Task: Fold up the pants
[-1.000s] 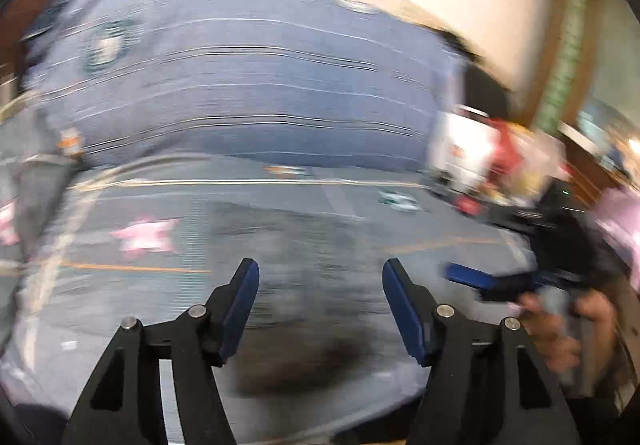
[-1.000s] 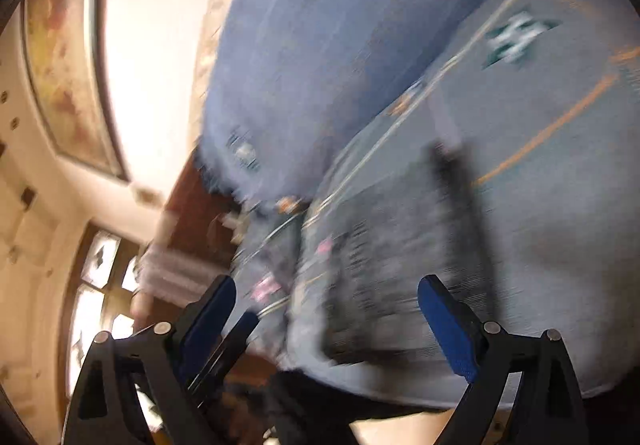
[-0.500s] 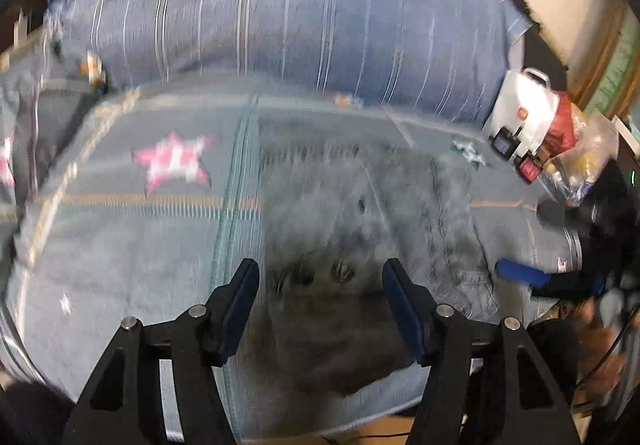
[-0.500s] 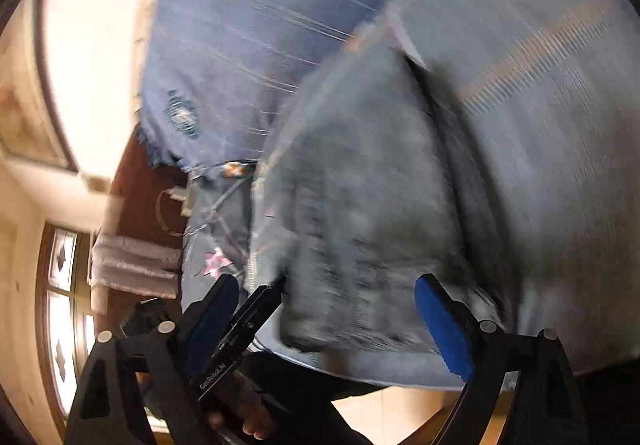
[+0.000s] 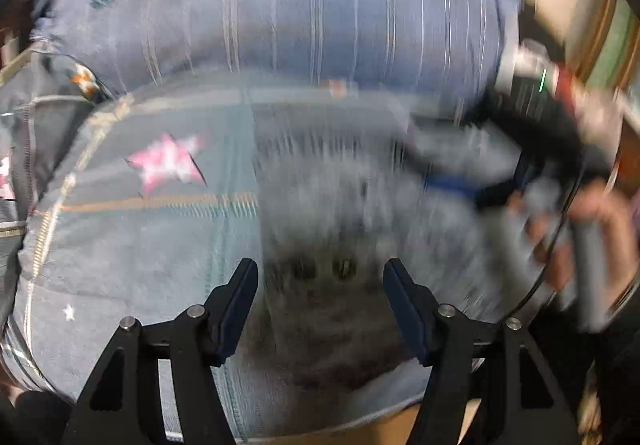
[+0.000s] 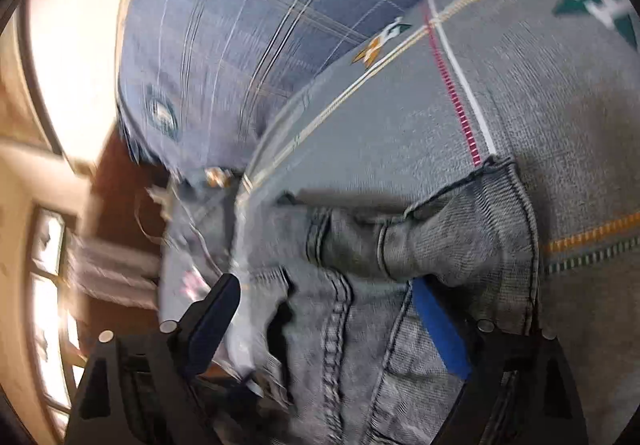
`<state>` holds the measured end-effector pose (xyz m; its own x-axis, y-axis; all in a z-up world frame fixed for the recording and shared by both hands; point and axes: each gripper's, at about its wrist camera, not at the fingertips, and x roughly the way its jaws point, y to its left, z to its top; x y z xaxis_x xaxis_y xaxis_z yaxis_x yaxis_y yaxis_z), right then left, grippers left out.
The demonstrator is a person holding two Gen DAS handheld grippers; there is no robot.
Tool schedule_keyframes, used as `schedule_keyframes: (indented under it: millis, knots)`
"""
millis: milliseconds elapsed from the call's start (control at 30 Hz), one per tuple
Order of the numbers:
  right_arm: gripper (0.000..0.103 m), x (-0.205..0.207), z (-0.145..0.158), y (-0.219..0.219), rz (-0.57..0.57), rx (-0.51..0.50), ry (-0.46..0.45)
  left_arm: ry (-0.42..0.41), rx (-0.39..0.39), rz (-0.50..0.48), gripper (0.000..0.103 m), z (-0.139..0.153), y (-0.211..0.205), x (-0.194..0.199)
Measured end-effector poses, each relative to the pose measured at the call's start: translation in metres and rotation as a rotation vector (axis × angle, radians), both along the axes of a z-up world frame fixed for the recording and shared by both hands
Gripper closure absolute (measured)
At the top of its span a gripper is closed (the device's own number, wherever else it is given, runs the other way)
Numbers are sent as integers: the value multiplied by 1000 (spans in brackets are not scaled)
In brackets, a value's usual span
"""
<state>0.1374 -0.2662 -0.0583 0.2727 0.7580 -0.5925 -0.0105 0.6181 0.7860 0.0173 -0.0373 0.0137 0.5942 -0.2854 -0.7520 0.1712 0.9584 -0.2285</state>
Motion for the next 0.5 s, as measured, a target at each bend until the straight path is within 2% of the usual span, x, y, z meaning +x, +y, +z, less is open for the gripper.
schedule_keyframes:
  millis: [67, 100, 167, 200, 233, 300, 367, 433, 467, 500]
  knots:
    - [13, -3, 2, 4, 8, -26, -6, -20, -6, 10, 37, 6, 1, 4]
    - [13, -4, 3, 6, 4, -28, -1, 8, 4, 1, 36, 0, -2, 8]
    - [13, -5, 6, 7, 5, -48, 21, 157, 74, -61, 36, -33, -19, 21]
    - [13, -5, 14, 11, 15, -74, 21, 166, 108, -59, 33, -45, -25, 20]
    - [13, -5, 25, 15, 25, -85, -3, 132, 96, -46, 32, -45, -24, 18]
    - [12, -3, 49, 17, 46, -77, -85, 129, 97, -40, 33, -44, -24, 16]
    - [10, -3, 59, 10, 47, -72, -137, 133, 106, -41, 32, -42, -27, 13]
    - [10, 9, 44, 5, 34, -81, -111, 134, 104, -44, 32, -41, -27, 13]
    - [10, 16, 27, 0, 8, -124, -63, 136, 92, -45, 32, -40, -25, 13]
    - [10, 19, 4, -9, -38, -186, 25, 138, 67, -50, 33, -38, -21, 14]
